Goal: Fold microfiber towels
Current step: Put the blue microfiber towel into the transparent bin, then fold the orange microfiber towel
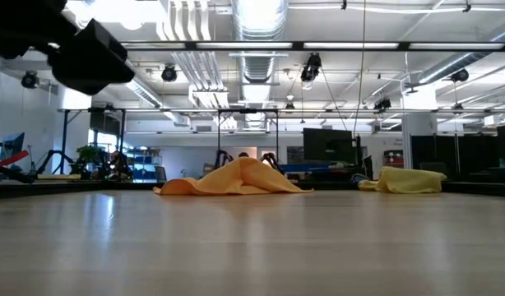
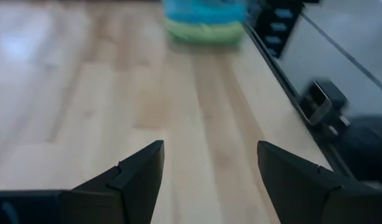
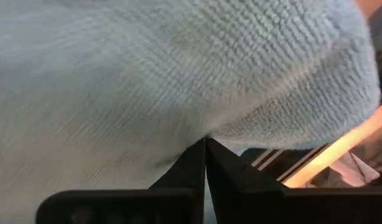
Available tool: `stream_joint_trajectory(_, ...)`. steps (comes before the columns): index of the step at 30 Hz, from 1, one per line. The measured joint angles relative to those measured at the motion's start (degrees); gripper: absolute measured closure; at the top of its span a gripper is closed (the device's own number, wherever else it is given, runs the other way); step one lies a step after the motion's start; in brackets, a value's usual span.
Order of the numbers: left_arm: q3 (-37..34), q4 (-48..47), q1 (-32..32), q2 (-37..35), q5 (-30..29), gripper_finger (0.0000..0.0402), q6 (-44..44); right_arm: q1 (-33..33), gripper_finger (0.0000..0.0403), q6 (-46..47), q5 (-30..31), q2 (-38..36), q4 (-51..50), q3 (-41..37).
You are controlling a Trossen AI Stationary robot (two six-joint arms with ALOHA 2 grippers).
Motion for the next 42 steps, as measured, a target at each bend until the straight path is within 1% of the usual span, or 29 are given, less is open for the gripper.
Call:
stream_joint_trajectory(2,0.00,-0.03,0.02,-1.28,-2.93,0.0159,0.67,-0.02,0.0394,-0.65,1.20,-0.57,-1.97,3.02)
stream_joint_trajectory(5,0.00,-0.08,0.36,-4.06,-4.86,0.0159,2.93,-0.04,0.0394,-1.67,2.37,-2.02,-7.68,8.48)
stream_joint_trajectory(7,0.04,0.03,1.42,-5.77,-4.91,0.0159,3.28,0.00,0.0394,-2.44,5.39,-2.63,-11.04,12.63)
stream_joint_trajectory(8,0.03,-0.13,2.22,-6.65,-4.90,0.0159,3.29,0.02,0.0394,-3.32,8.01,-2.95,-12.70,14.48)
stream_joint_trajectory(10,0.02,-0.40,4.52,-8.53,-5.09,0.0159,3.28,0.01,0.0394,-6.21,15.87,-3.33,-16.00,18.34)
stream_joint_trajectory(12,0.02,-0.56,7.37,-10.12,-4.97,0.0159,3.37,-0.03,0.0394,-10.81,25.55,-3.34,-16.65,21.68)
stream_joint_trajectory(14,0.02,-0.69,10.97,-11.49,-2.66,0.0159,4.87,-0.26,0.0394,-16.05,35.26,-3.32,-16.68,24.42)
stream_joint_trajectory(16,0.02,0.37,14.64,-12.25,-0.39,0.0159,8.70,-0.86,0.0394,-21.77,43.59,-3.32,-16.60,26.76)
stream_joint_trajectory(19,0.02,0.48,19.46,-12.28,0.10,0.0149,11.73,-2.14,0.0394,-32.23,53.37,-3.32,-15.72,28.89)
stream_joint_trajectory(22,0.02,-0.49,24.40,-11.33,2.65,0.0124,10.02,-4.10,0.0394,-39.61,59.78,-3.32,-14.05,28.93)
stream_joint_trajectory(25,0.02,-0.59,29.78,-9.14,7.56,0.0092,7.20,-7.48,0.0394,-46.42,60.23,-3.32,-13.15,27.38)
stream_joint_trajectory(27,0.02,-0.58,33.14,-7.24,8.09,0.0072,6.41,-10.21,0.0394,-51.50,60.14,-3.32,-11.89,25.51)
stream_joint_trajectory(29,0.02,-0.81,36.04,-5.29,8.13,0.0061,8.69,-12.91,0.0394,-56.96,59.90,-3.27,-9.29,23.41)
stream_joint_trajectory(31,0.07,-2.34,37.89,-3.40,7.68,0.0058,14.43,-15.31,0.0394,-62.48,59.15,-3.26,-5.24,21.68)
stream_joint_trajectory(32,0.17,-4.05,38.31,-2.67,7.29,0.0059,17.25,-16.37,0.0394,-65.18,58.30,-3.26,-3.02,20.91)
stream_joint_trajectory(34,1.11,-9.81,38.45,-1.90,4.31,0.0066,19.62,-18.02,0.0394,-70.34,56.01,-3.26,1.04,19.52)
stream_joint_trajectory(37,3.85,-21.34,38.93,-2.14,-0.88,0.0085,19.53,-19.91,0.0394,-76.17,54.68,-3.23,4.21,17.87)
stream_joint_trajectory(38,4.34,-23.77,39.34,-2.19,-1.72,0.0092,19.45,-20.56,0.0394,-77.68,54.68,-3.23,4.88,17.23)
stream_joint_trajectory(40,4.60,-24.53,40.73,-2.05,-1.52,0.0106,19.91,-22.27,0.0394,-79.52,54.66,-3.23,4.95,15.94)
stream_joint_trajectory(42,4.76,-23.36,42.77,-0.98,0.40,0.0121,21.23,-24.56,0.0394,-80.04,54.75,-3.23,5.26,14.69)
